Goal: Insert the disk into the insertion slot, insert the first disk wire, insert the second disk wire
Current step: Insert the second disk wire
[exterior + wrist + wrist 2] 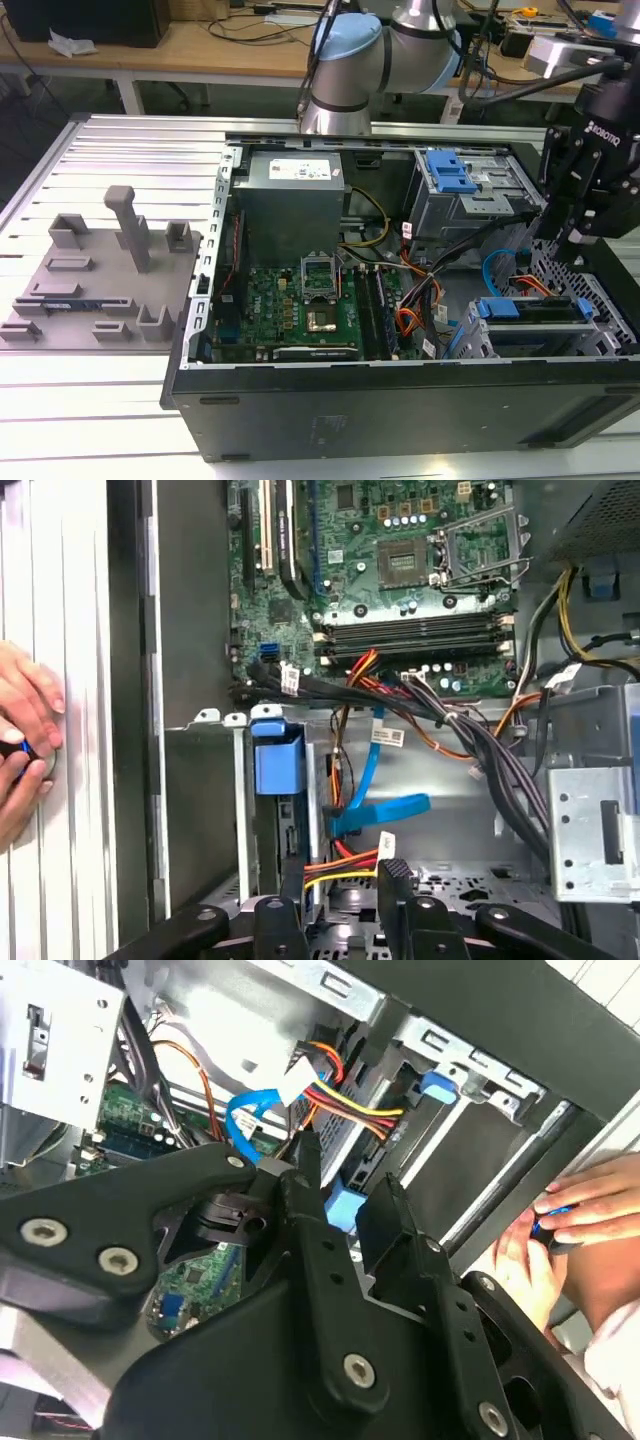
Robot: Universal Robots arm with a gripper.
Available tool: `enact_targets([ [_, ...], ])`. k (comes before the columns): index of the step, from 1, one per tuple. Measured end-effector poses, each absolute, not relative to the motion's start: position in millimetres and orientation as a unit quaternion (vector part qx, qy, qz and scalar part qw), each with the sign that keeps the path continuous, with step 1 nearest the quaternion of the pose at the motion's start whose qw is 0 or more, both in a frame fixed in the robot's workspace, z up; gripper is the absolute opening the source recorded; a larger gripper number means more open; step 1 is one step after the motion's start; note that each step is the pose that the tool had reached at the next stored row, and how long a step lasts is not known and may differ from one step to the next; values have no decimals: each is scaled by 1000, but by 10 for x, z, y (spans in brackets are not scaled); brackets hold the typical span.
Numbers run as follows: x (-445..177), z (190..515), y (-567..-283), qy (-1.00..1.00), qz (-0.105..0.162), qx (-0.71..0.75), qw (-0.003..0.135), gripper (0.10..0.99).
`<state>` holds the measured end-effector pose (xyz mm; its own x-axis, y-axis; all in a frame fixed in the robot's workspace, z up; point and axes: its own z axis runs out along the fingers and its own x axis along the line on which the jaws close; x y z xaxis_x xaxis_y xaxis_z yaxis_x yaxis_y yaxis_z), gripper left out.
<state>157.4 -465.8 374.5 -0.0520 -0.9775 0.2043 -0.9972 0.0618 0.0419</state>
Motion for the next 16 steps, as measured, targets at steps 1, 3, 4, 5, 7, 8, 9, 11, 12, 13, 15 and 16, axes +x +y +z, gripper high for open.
enact_targets([
  [1,1536,3745,-4652,-723,59,682,92,424],
  [3,1504,3743,-4647,-722,67,681,100,424],
  [4,1487,3739,-4644,-722,70,681,102,424],
  [5,1471,3737,-4642,-721,71,681,103,424],
  [7,1425,3728,-4638,-720,73,683,104,424],
  [8,1417,3723,-4638,-717,74,685,104,424],
  [9,1415,3719,-4638,-716,74,686,105,424],
  [11,1410,3711,-4637,-711,78,691,106,424],
  [12,1409,3710,-4637,-708,81,694,108,424],
  [13,1408,3709,-4638,-704,84,696,110,424],
  [15,1400,3707,-4619,-700,95,699,115,424],
  [16,1393,3705,-4560,-699,98,698,116,424],
])
